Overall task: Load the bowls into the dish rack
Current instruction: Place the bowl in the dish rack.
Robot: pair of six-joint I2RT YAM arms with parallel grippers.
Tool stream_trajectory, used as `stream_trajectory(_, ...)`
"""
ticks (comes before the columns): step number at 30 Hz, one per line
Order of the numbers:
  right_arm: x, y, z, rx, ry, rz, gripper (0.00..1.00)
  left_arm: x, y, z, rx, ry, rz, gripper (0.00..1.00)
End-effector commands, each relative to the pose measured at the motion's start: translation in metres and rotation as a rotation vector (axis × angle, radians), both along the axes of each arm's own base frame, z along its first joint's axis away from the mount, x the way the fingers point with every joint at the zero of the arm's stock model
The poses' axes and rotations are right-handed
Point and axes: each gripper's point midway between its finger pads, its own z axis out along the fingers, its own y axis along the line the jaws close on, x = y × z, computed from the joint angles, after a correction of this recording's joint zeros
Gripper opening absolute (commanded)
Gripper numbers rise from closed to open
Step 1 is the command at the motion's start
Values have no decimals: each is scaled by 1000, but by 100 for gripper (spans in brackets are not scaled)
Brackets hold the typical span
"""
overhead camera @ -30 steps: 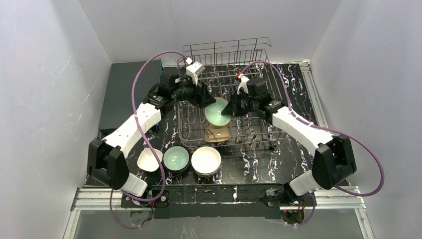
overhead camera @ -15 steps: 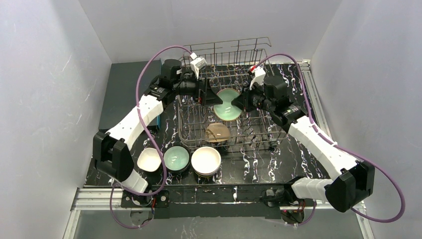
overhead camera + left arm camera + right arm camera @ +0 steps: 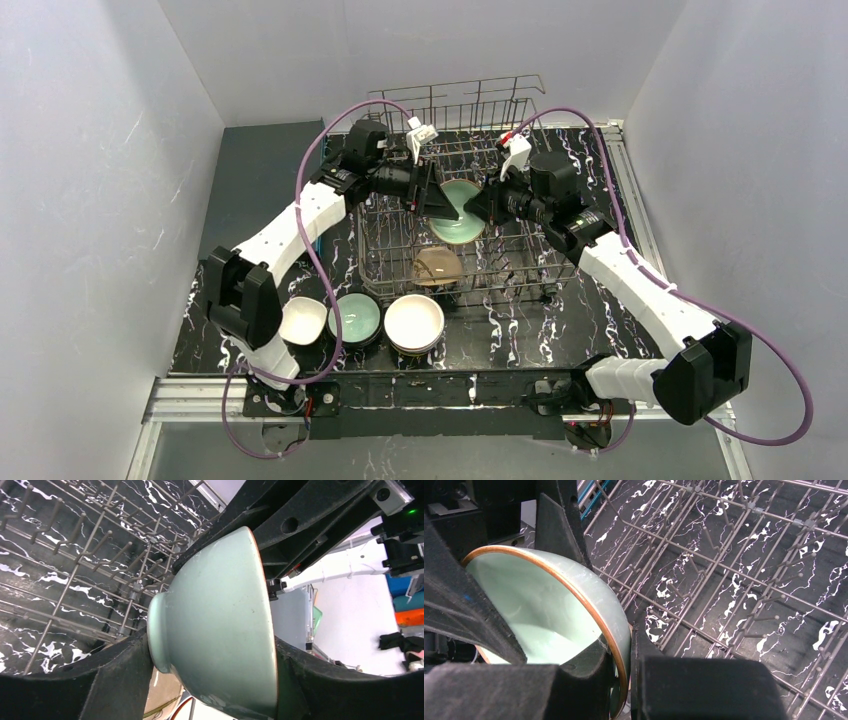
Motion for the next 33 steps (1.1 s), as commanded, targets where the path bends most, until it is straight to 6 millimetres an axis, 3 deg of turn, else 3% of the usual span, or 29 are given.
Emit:
stream_trajectory(1,7,11,54,118,-150,29,1,-6,-1,10,-13,16,-46,58)
stream_trajectory(4,9,11,48,109,-140,21,1,-5,-2,7,-6,34,-49,37)
stream_trajectory(9,16,10,39,94,-111,-9,11,-2,-1,5,10,31,-44,17)
stream_trajectory(10,18,9,37,86,-107,-19,10,-2,0,5,11,26,-45,18)
stream_trajectory(12,21,6,33,70,-98,-44,1,-2,2,7,16,13,-46,33)
stream_trajectory(15,23,2,34,53,-127,-55,1,-2,8,15,11,6,-51,60)
stream_trajectory(19,24,-4,42,45,-170,-78,1,-4,16,24,-15,-7,-50,79)
stream_trajectory(26,23,0,50,53,-185,-48,1,-20,19,38,-54,19,-145,84)
stream_trajectory(33,18,4,62,88,-210,-17,1,-17,18,32,-42,37,-134,84)
